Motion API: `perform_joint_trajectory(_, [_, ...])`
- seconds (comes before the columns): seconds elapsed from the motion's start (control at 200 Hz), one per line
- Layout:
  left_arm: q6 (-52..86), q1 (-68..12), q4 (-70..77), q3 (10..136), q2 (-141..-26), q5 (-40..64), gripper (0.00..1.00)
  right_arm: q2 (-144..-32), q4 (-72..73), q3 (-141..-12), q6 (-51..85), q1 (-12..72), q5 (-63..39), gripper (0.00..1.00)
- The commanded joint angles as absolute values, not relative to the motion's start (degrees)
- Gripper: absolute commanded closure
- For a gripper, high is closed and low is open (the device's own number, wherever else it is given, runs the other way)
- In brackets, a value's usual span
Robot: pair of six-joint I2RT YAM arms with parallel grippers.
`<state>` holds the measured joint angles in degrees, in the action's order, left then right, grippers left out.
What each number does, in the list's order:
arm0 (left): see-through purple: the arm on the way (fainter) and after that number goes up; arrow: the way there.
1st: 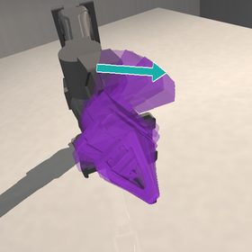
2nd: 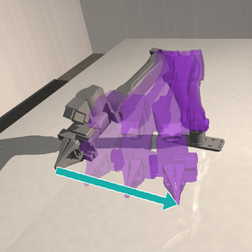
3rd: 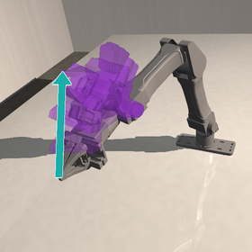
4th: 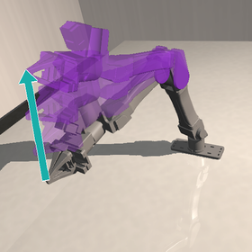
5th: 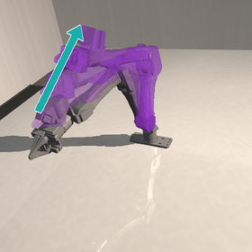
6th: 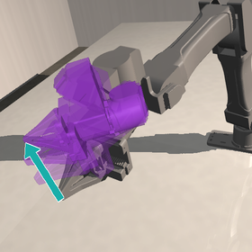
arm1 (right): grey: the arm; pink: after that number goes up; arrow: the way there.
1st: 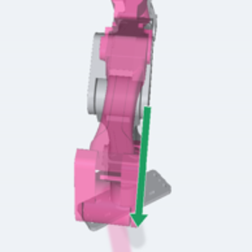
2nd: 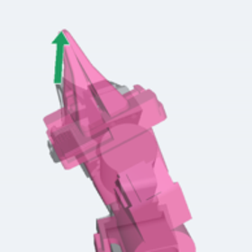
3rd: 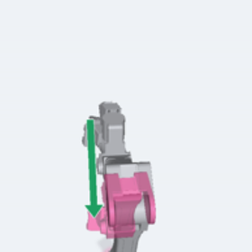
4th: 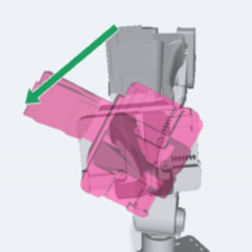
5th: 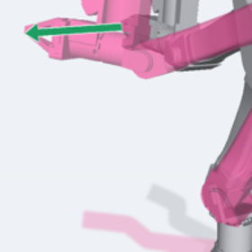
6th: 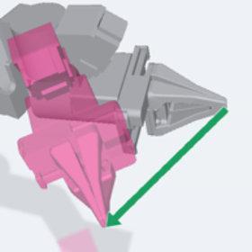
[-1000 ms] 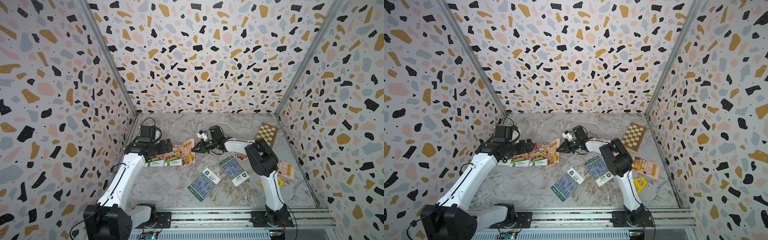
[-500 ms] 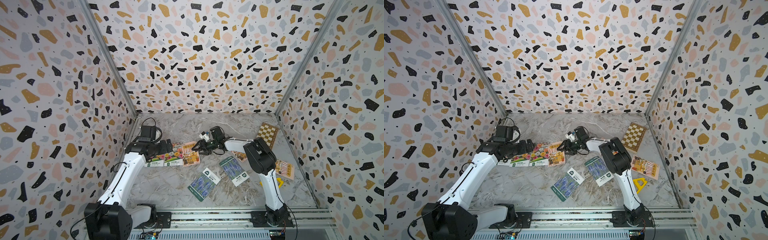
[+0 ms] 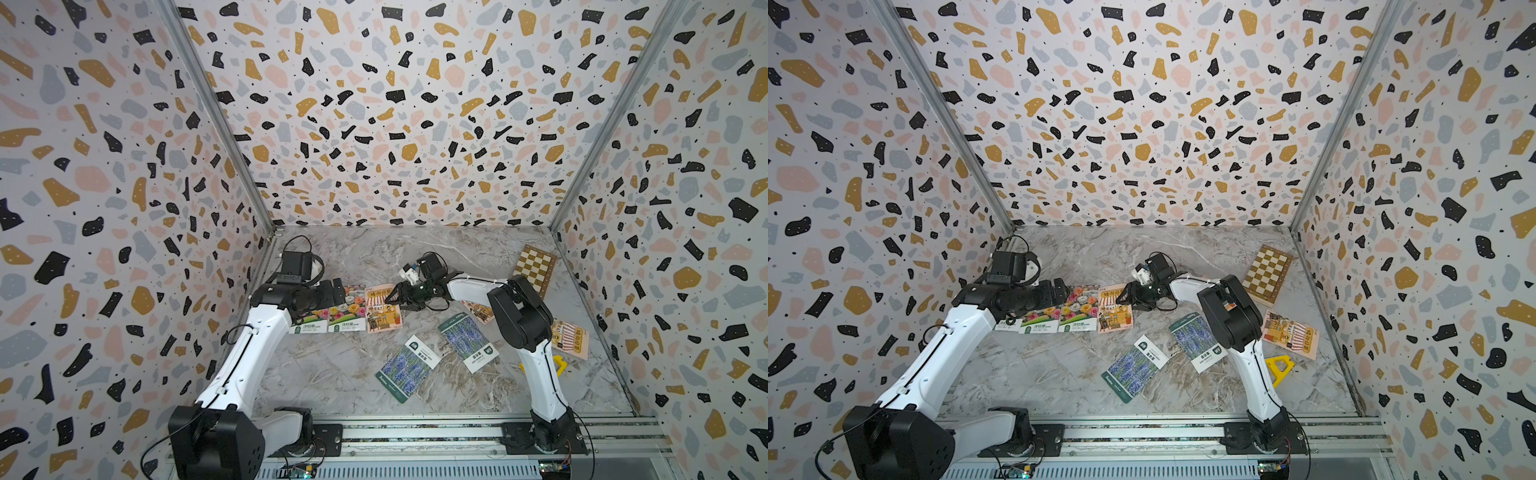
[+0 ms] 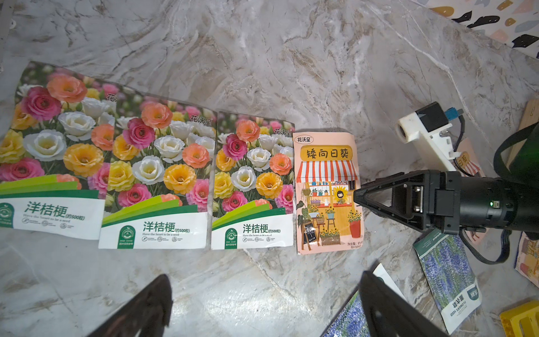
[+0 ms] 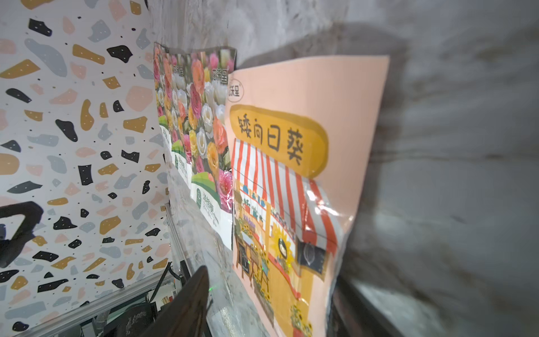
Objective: Arrange the seed packets in a row
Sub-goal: Place the seed packet at the center of the board.
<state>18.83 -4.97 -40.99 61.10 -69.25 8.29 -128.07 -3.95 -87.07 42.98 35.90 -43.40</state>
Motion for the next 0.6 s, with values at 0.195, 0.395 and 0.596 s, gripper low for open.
perform_joint_trajectory(0.195, [19.0, -4.7, -40.3, 60.5, -69.4, 9.4, 0.01, -127.4, -21.9, -95.5, 33.2, 41.4, -22.4, 0.40])
perform_joint_trajectory(0.395, [19.0, -4.7, -40.3, 60.4, -69.1, 9.6, 0.01, -127.3, -27.3, -98.4, 30.2, 44.1, -12.4, 0.35])
perform_joint_trajectory(0.596, [19.1, -4.7, -40.0, 60.3, -69.1, 10.1, 0.01, -124.4, -28.2, -99.0, 28.6, 44.9, -9.7, 0.24])
